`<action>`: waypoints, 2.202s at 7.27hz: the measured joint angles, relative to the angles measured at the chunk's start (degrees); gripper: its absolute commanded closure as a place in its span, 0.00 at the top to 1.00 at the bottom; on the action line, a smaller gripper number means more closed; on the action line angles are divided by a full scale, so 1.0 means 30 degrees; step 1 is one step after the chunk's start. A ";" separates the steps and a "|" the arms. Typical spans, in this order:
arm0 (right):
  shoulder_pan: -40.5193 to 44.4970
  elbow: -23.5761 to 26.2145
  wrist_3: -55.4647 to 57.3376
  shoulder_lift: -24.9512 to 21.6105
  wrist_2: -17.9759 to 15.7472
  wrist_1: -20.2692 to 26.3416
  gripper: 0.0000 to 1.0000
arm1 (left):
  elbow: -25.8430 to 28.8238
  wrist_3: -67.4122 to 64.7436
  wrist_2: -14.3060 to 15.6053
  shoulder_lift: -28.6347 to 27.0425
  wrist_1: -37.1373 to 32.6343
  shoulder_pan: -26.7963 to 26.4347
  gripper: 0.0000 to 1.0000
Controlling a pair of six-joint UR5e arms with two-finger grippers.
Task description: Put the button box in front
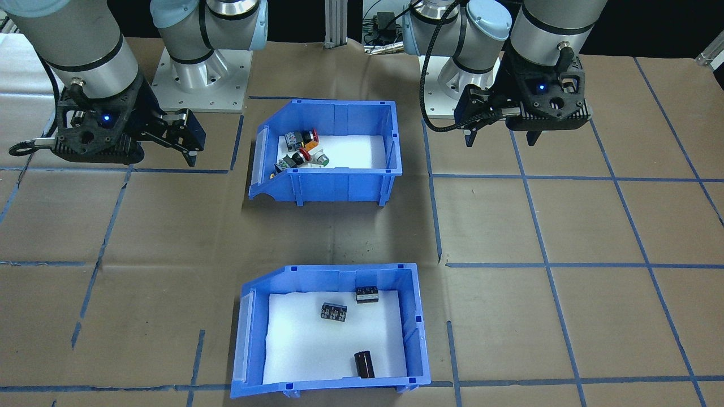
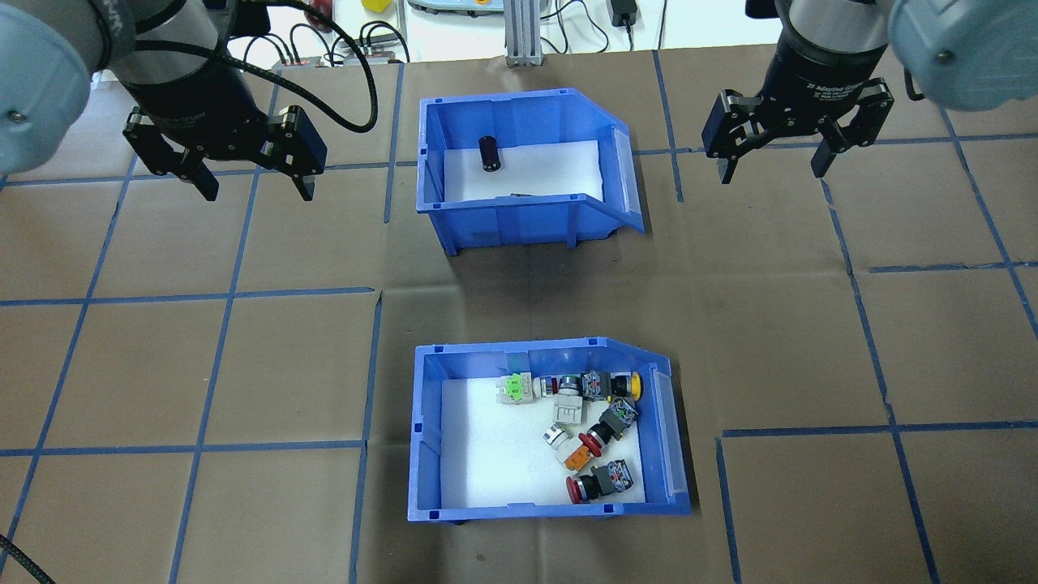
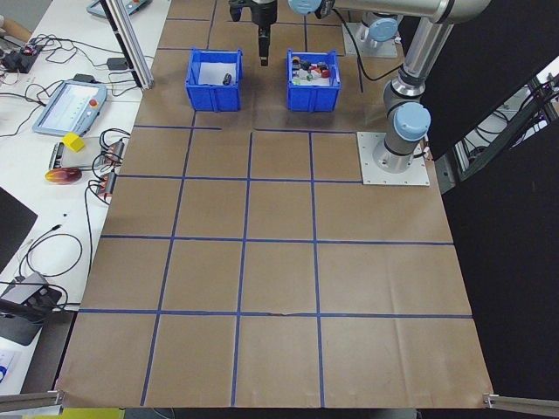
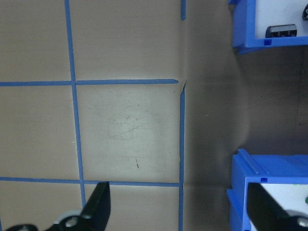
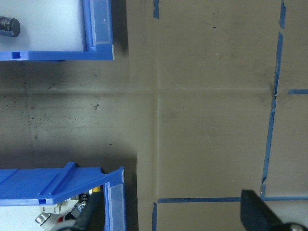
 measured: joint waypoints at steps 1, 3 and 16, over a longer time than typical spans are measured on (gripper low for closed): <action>0.0000 0.0000 -0.0001 0.0000 0.0000 0.0000 1.00 | 0.0011 -0.0001 -0.0020 -0.0003 -0.0001 -0.0001 1.00; 0.0008 0.0001 0.0019 -0.0008 -0.0008 0.0007 1.00 | -0.0008 0.0006 0.0024 0.0046 -0.0001 -0.0001 1.00; 0.4895 -0.5285 -1.4743 0.5582 -0.0192 -0.1959 1.00 | -0.3092 -1.6335 -0.0109 0.1739 0.0198 -0.1069 0.99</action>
